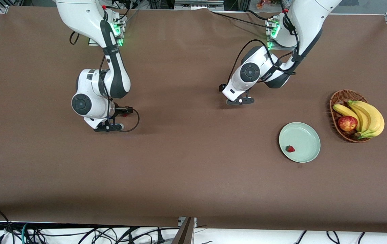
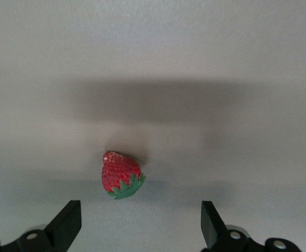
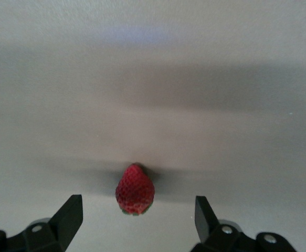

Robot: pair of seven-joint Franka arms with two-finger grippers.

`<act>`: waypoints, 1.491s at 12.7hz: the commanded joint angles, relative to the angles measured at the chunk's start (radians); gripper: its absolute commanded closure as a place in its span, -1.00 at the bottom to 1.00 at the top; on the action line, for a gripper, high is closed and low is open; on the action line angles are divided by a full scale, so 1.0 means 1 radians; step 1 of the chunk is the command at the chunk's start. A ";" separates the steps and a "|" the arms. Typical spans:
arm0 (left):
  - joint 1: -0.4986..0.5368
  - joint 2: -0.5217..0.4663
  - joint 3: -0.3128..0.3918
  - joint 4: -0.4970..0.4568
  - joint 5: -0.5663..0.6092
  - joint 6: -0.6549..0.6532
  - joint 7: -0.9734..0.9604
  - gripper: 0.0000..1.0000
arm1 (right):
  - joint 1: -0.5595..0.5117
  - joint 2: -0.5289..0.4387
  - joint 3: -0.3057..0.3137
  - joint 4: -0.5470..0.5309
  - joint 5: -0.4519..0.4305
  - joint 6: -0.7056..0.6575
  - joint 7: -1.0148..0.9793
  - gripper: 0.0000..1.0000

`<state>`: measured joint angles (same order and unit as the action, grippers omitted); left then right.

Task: Collect all strawberries into plate
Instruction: 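Grasp the second strawberry with the left gripper while the right grasps the third, then drop the strawberry on the plate while the right gripper sets the third down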

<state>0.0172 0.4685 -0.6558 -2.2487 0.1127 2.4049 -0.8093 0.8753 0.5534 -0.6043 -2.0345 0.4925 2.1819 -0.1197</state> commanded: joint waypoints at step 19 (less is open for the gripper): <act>0.015 -0.002 0.045 -0.020 0.041 0.066 0.002 1.00 | -0.005 0.264 0.169 0.745 0.433 -0.140 0.601 0.43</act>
<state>0.0225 0.4691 -0.6275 -2.2710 0.1262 2.4647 -0.8107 0.8899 0.7486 -0.4493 -1.4064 0.8354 2.0341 0.3823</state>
